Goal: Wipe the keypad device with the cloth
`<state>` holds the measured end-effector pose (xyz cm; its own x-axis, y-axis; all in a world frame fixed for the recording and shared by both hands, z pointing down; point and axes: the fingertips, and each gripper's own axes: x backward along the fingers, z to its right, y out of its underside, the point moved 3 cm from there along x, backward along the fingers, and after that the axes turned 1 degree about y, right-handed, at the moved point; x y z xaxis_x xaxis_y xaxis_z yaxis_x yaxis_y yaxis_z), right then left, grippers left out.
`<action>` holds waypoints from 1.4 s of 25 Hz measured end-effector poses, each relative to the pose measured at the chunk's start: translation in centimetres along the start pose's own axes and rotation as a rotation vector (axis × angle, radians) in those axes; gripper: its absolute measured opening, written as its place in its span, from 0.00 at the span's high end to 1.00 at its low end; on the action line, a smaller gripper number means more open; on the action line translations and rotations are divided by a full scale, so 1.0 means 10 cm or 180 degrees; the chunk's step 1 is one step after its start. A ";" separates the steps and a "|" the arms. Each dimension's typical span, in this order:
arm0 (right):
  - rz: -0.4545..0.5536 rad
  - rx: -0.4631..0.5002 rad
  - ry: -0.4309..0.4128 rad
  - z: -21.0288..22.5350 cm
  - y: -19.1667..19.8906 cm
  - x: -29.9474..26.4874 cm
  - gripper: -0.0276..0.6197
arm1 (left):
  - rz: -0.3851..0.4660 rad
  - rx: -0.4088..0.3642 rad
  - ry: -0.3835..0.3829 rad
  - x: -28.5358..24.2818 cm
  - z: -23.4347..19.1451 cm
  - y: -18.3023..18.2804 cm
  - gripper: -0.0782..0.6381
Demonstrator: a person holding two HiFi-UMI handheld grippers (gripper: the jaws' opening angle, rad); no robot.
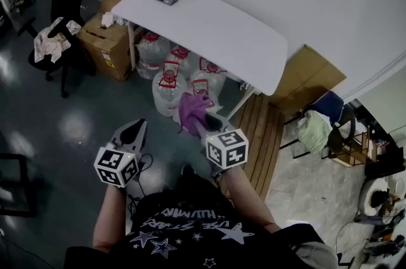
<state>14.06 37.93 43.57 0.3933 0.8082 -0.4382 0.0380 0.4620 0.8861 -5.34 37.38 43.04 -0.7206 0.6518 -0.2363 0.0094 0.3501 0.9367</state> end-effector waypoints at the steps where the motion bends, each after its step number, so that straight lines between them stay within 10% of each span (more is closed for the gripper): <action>1: 0.0003 0.0012 -0.0005 -0.03 -0.01 -0.01 0.81 | 0.0015 0.0003 -0.0004 0.02 -0.01 -0.01 0.88; 35: 0.0124 -0.0024 0.0025 -0.61 0.01 0.04 0.81 | 0.0109 0.0012 -0.0062 0.68 -0.21 0.02 0.88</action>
<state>8.58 40.58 42.57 0.3871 0.8285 -0.4046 0.0159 0.4327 0.9014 -11.69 40.49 42.14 -0.7061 0.6765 -0.2091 0.0365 0.3297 0.9434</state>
